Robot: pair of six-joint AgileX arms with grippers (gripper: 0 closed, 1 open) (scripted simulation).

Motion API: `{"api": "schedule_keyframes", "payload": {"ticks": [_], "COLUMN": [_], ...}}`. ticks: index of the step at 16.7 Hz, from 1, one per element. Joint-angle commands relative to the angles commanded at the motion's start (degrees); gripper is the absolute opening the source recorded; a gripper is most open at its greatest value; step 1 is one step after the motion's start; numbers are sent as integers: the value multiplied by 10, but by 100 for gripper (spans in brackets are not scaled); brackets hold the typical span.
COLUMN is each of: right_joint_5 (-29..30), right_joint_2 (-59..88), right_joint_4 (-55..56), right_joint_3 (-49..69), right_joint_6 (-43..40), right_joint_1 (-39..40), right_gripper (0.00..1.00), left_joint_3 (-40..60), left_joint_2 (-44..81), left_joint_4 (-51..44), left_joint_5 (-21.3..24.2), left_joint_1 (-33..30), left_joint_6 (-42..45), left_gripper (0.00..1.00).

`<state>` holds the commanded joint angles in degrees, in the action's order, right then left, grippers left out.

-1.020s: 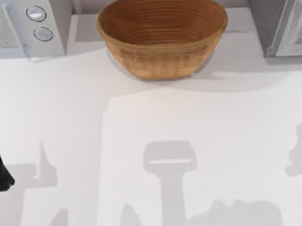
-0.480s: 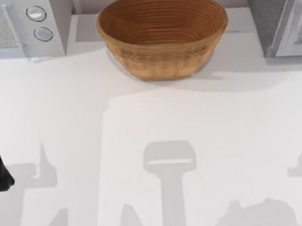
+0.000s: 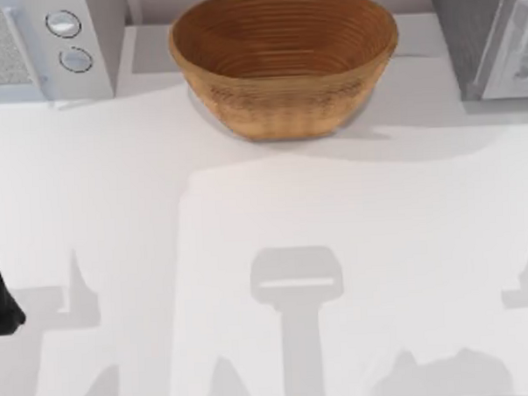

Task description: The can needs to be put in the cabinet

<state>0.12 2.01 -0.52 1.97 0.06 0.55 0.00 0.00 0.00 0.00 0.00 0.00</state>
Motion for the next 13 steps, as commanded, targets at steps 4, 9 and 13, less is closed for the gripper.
{"api": "schedule_keyframes", "payload": {"ticks": [4,9,13], "right_joint_5": [12,41,68], "right_joint_2": [97,288,457], "right_joint_4": [-31,-92,-146], "right_joint_3": [110,359,590], "right_joint_6": [2,5,7], "right_joint_1": [16,41,62], "right_gripper": [0,0,0], "left_joint_3": [0,0,0], "left_joint_2": [0,0,0], "left_joint_4": [0,0,0], "left_joint_5": [0,0,0], "left_joint_1": [0,0,0], "left_joint_6": [0,0,0], "left_gripper": [100,100,100]}}
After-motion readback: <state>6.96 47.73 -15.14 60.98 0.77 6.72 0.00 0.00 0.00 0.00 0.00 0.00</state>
